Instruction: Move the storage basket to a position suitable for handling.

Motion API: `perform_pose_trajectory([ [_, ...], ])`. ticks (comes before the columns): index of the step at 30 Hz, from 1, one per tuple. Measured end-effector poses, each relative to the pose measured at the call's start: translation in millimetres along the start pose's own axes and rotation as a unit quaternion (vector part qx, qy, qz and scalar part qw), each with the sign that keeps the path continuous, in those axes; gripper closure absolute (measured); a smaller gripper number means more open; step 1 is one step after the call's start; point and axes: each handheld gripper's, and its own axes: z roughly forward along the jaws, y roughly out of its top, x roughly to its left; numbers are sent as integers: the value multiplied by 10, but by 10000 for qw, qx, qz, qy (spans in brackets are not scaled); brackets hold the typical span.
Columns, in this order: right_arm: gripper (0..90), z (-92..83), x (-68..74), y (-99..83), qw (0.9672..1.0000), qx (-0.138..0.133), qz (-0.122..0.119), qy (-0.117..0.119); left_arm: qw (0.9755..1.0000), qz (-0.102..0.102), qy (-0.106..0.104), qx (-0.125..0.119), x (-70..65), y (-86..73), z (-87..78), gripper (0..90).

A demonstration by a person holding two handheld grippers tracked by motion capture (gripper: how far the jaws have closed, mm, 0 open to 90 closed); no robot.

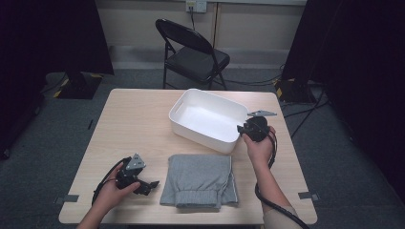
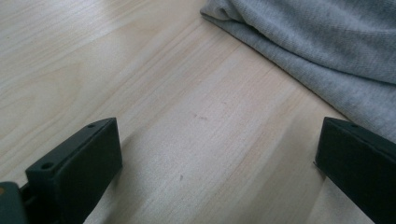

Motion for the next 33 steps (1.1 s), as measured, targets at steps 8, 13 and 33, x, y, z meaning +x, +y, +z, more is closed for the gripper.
perform_pose_trajectory([
  [8, 755, 14, -36, 33, 9999, -99, -24, -47, 10000, 2, -1, 1, 0, 0, 0, 0],
  [13, 740, 37, -32, 42, 9998, -100, -1, -143, 10000, 0, -3, -2, 1, 0, 0, 0],
  [33, 630, 28, 93, -38, 9998, 45, 128, -173, 10000, 2, -3, -1, 1, 0, 0, 0],
])
